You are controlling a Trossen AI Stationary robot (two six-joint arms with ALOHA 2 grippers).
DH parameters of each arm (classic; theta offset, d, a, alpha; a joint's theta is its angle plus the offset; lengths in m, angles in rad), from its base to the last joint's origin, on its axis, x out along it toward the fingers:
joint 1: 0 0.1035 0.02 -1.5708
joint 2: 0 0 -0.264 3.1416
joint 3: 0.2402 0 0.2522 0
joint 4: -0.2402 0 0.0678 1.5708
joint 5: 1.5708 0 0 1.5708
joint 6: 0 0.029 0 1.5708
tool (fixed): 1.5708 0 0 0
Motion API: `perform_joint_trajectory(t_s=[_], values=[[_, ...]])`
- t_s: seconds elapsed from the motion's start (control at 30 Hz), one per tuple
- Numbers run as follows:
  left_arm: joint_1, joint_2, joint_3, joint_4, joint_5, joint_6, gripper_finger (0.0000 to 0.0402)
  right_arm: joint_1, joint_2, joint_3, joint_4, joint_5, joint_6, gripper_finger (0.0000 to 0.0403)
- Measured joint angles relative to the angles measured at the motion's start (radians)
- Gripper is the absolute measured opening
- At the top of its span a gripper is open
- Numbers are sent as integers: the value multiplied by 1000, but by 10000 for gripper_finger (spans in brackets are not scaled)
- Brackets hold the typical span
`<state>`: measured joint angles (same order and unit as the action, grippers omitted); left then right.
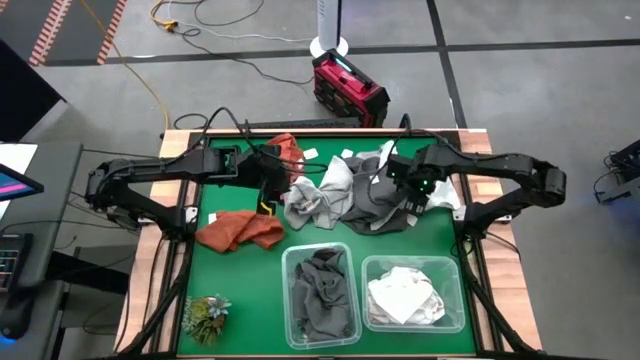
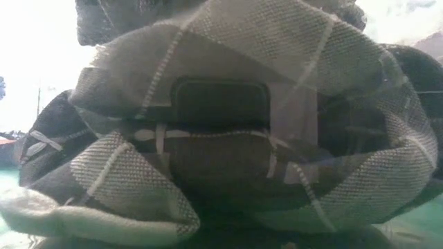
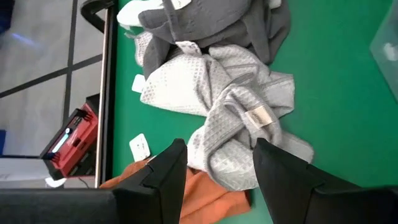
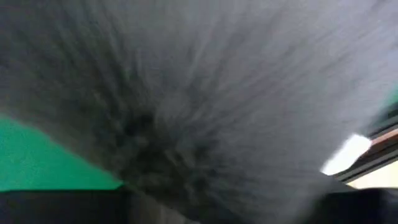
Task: Sort towels by color in basket
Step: Put the right white towel into the right transparent bin
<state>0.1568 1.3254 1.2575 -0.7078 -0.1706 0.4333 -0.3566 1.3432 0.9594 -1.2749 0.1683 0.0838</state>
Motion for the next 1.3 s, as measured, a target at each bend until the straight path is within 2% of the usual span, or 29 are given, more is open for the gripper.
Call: perform_joint_trajectory(t_s=[0.1, 0.2, 0.23, 0.4, 0.63, 0.77, 0.93, 1.1, 1.3], values=[[10, 0, 0, 7, 1, -1, 173, 15, 0, -37, 27, -19, 12, 115], [12, 0, 0, 49, 5, -2, 173, 41, 0, -49, 49, -67, 15, 35], [13, 0, -1, 87, 17, -8, 173, 53, -1, -44, 52, -81, 16, 21], [7, 0, -61, 431, 154, -61, 173, 130, -36, 41, -1, -99, 82, 25], [-25, 1, -136, 722, 159, -79, 173, 336, -213, 205, -26, -94, 255, 17], [-74, 1, -140, 880, 163, -75, 173, 444, -308, 271, 86, -58, 333, 19], [-139, 0, -140, 998, 162, -77, 173, 569, -374, 293, 296, -50, 334, 19], [-191, 0, -140, 986, 165, -87, 173, 693, -410, 293, 575, -50, 210, 19], [-211, 0, -192, 990, 161, -103, 173, 842, -446, 294, 981, -51, -140, 21]])
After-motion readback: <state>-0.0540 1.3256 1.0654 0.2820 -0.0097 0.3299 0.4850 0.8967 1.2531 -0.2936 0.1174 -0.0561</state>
